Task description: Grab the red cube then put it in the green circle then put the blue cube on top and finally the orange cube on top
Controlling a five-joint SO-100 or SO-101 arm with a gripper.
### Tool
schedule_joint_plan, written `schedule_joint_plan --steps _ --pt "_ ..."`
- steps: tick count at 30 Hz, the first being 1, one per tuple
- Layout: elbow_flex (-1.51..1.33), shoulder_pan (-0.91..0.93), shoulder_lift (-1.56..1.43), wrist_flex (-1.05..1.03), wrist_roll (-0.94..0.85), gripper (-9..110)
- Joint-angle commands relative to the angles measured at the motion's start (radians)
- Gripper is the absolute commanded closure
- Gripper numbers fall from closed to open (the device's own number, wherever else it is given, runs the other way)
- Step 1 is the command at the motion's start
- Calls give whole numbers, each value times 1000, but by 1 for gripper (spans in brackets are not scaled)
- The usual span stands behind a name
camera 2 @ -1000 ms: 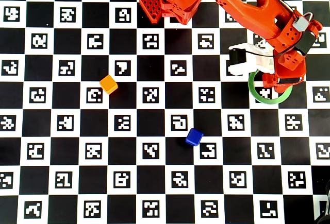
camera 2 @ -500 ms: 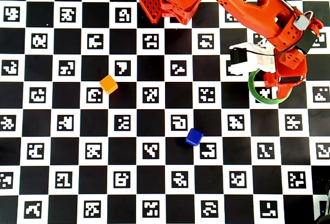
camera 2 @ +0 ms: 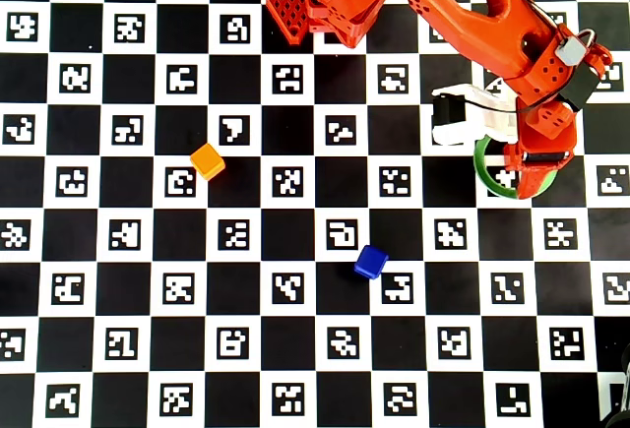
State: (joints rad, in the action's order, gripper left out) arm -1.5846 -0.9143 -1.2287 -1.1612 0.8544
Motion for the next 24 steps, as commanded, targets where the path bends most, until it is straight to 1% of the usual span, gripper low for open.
schedule_joint_plan --steps 1,17,24 --pt "104 -3 -84 -51 -21 63" --pt "270 26 -238 -279 -114 63" --pt "380 126 -259 -423 -169 63"
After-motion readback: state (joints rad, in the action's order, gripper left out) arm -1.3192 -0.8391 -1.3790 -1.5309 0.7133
